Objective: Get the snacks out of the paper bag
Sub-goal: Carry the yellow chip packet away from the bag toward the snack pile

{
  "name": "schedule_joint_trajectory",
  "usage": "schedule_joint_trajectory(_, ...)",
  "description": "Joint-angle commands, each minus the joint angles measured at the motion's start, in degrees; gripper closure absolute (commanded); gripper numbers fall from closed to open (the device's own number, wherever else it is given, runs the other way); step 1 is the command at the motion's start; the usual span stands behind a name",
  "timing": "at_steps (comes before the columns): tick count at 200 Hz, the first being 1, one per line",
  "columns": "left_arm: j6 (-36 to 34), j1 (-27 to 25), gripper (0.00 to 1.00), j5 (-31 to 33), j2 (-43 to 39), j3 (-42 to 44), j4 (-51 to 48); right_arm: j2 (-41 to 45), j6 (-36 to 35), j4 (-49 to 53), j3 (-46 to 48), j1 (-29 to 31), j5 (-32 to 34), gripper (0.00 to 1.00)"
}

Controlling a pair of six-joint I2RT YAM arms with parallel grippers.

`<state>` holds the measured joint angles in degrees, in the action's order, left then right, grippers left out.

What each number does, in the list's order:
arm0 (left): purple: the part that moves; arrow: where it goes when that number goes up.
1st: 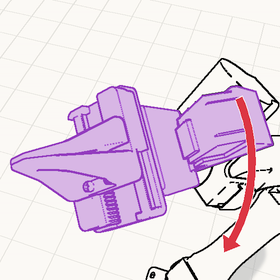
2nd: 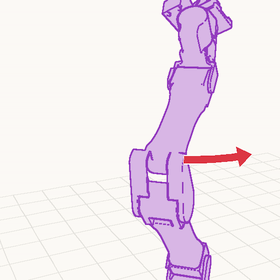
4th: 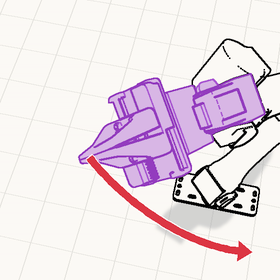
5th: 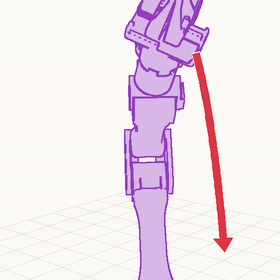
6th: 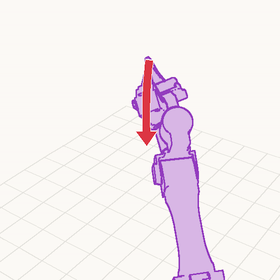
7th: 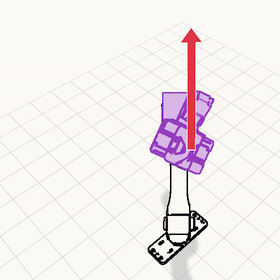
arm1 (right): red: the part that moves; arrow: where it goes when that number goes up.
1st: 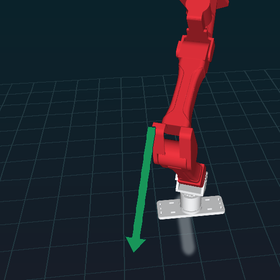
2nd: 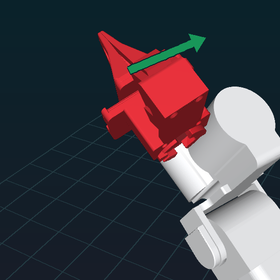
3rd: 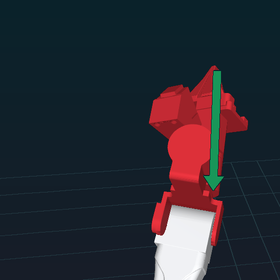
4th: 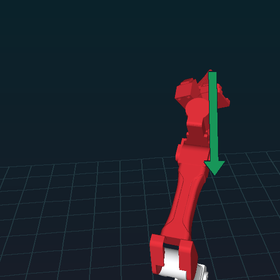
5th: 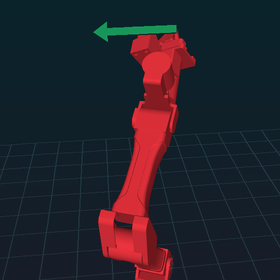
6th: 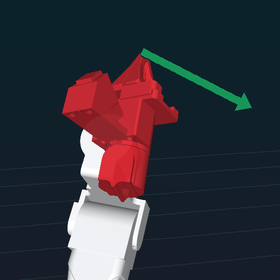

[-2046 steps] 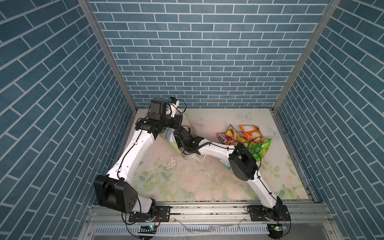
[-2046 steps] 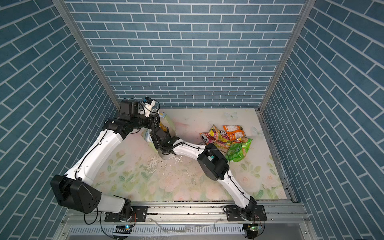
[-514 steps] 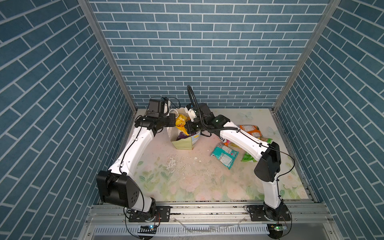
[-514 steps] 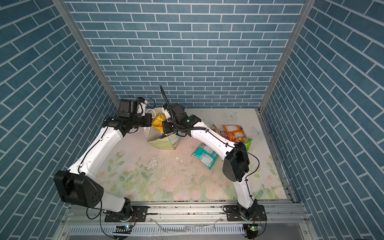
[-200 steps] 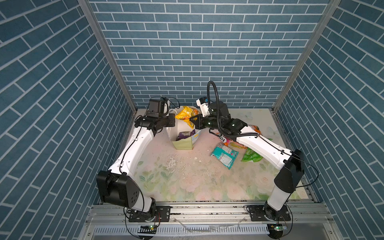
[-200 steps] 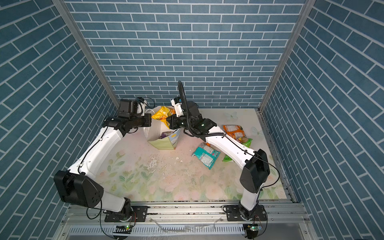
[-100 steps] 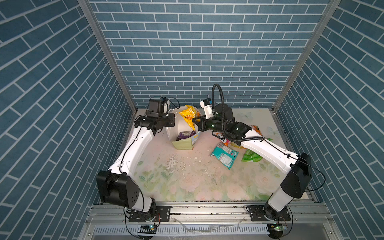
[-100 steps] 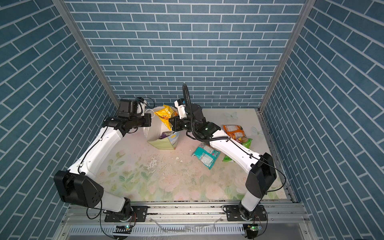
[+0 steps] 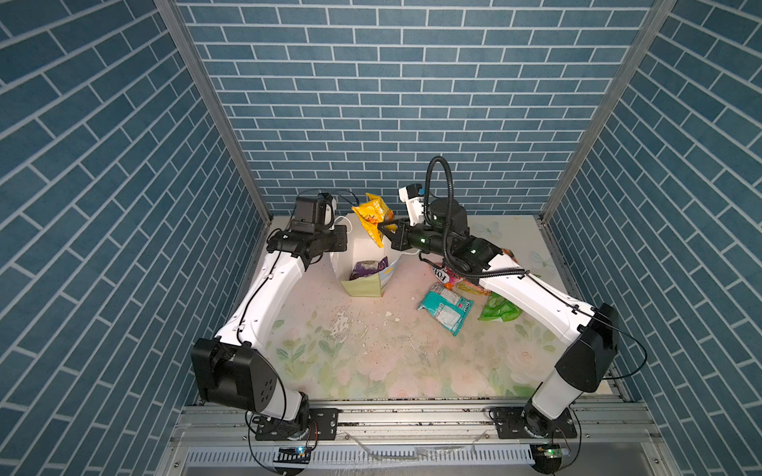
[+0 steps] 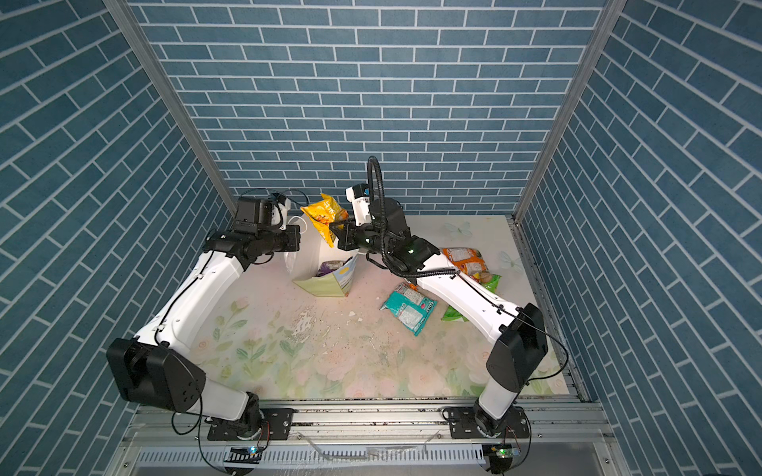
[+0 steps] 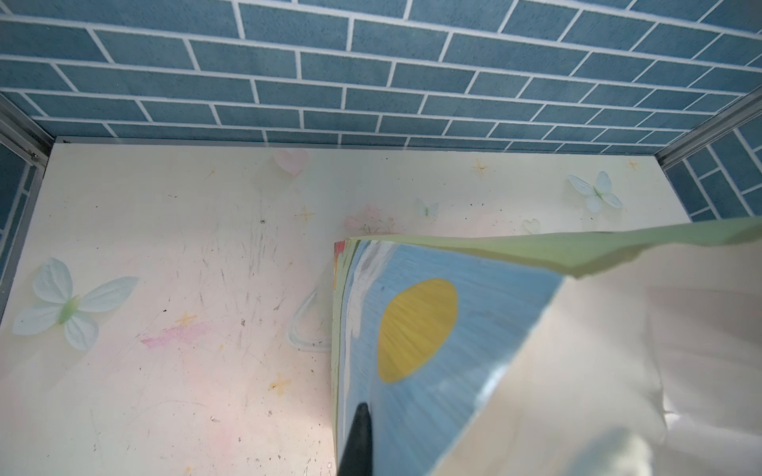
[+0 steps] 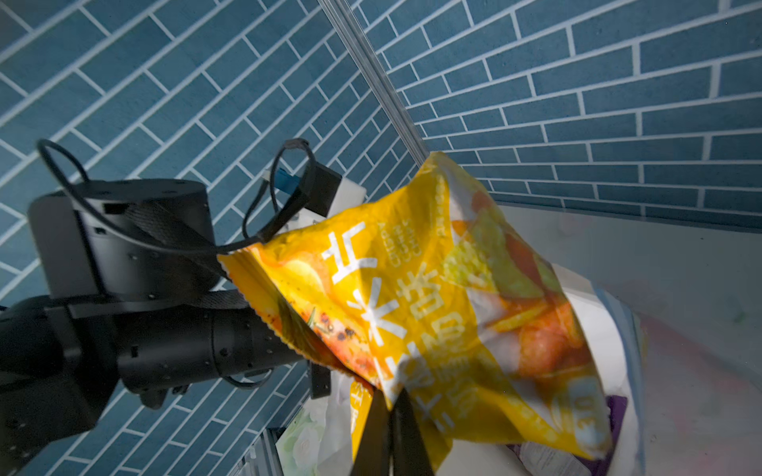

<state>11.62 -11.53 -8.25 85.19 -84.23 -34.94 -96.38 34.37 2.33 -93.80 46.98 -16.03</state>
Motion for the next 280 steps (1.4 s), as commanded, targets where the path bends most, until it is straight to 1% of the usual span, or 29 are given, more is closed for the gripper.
schedule_joint_trajectory(1,0.1,0.4,1.00,-0.5,0.0,0.1,-0.2,-1.2,2.0,-2.7,-2.2,-0.3,-1.8,1.00)
schedule_joint_trajectory(38,0.1,0.5,1.00,-0.4,0.0,0.1,-0.2,-1.0,1.7,-2.6,-3.2,-0.3,-1.4,1.00)
schedule_joint_trajectory(80,0.0,0.5,1.00,-0.2,0.0,0.1,-0.3,0.0,0.4,-1.6,-4.1,-0.4,1.1,1.00)
schedule_joint_trajectory(115,0.0,0.5,1.00,-0.1,0.2,0.0,-0.3,0.7,-0.1,-1.4,-4.6,-0.6,1.5,1.00)
schedule_joint_trajectory(175,-0.1,0.5,1.00,-0.1,0.1,0.0,-0.4,3.6,-1.8,-0.9,-2.9,-1.4,4.3,1.00)
schedule_joint_trajectory(226,-0.1,0.5,1.00,0.1,0.3,0.0,-0.5,5.6,-0.9,-1.1,-2.1,-2.8,4.2,1.00)
schedule_joint_trajectory(280,-0.1,0.5,1.00,0.1,0.3,0.0,-0.4,9.0,-1.1,-1.4,0.8,-4.7,6.0,1.00)
